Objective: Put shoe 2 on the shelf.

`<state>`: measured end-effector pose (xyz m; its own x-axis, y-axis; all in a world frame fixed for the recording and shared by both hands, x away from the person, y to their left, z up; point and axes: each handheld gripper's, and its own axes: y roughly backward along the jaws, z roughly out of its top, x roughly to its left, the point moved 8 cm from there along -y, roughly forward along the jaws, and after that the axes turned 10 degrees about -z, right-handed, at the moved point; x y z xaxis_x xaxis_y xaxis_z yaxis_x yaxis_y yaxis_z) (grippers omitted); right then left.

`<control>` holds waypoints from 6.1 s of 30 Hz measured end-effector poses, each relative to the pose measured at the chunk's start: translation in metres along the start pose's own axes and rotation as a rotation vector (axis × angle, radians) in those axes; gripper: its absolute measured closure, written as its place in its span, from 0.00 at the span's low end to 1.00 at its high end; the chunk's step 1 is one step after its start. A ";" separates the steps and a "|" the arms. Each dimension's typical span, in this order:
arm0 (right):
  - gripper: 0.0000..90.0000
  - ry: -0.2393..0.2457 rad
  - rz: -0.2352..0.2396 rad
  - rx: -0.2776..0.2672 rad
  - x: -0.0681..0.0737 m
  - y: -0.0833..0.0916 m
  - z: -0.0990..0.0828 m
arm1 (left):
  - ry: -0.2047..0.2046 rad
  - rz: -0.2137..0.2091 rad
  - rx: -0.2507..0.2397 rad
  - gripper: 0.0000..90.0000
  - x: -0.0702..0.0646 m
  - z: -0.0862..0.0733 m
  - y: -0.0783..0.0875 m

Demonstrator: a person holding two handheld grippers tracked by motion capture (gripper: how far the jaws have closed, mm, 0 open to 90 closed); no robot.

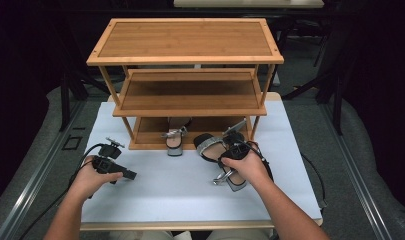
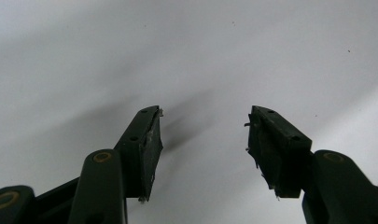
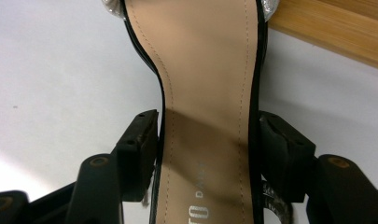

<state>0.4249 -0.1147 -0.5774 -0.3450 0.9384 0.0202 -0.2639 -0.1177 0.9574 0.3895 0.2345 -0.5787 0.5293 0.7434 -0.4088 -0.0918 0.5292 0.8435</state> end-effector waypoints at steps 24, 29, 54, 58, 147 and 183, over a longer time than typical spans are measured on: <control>0.45 0.030 0.010 -0.142 -0.008 0.052 0.000 | 0.005 -0.006 -0.004 0.49 -0.001 -0.001 -0.001; 0.46 0.042 0.000 -0.145 -0.011 0.059 -0.005 | 0.002 -0.004 -0.002 0.49 -0.001 -0.001 -0.001; 0.76 0.087 -0.047 -0.112 -0.035 0.061 -0.060 | 0.006 -0.003 0.001 0.49 0.000 -0.001 -0.002; 0.84 0.100 -0.053 -0.102 -0.034 0.058 -0.071 | 0.007 -0.002 0.002 0.49 0.001 -0.002 -0.002; 1.00 0.069 0.097 -0.167 0.033 0.004 0.040 | 0.012 -0.009 0.003 0.50 0.005 0.000 -0.008; 0.99 0.005 0.057 -0.243 0.010 -0.003 0.039 | -0.081 0.006 -0.071 1.00 -0.025 0.078 -0.050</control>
<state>0.4571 -0.0924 -0.5689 -0.3700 0.9264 0.0697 -0.4526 -0.2453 0.8573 0.4462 0.1573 -0.5840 0.5950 0.7125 -0.3718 -0.1535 0.5549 0.8176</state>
